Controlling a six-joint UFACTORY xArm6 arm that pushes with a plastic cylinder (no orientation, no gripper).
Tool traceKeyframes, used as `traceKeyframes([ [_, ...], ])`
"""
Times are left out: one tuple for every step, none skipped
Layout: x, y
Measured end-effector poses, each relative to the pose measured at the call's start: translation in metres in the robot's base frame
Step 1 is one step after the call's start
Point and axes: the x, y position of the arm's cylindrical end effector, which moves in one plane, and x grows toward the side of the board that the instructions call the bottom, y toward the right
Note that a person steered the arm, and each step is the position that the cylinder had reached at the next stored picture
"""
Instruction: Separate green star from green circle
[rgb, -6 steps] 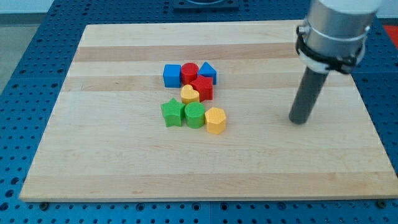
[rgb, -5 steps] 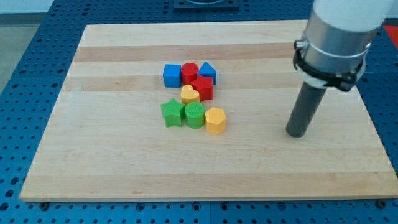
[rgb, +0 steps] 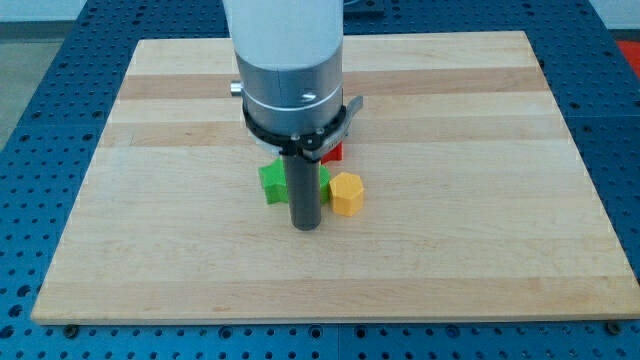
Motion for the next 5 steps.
traceKeyframes([
  [-0.011,0.000],
  [-0.020,-0.033],
  [-0.046,-0.072],
  [-0.058,-0.097],
  [-0.058,-0.090],
])
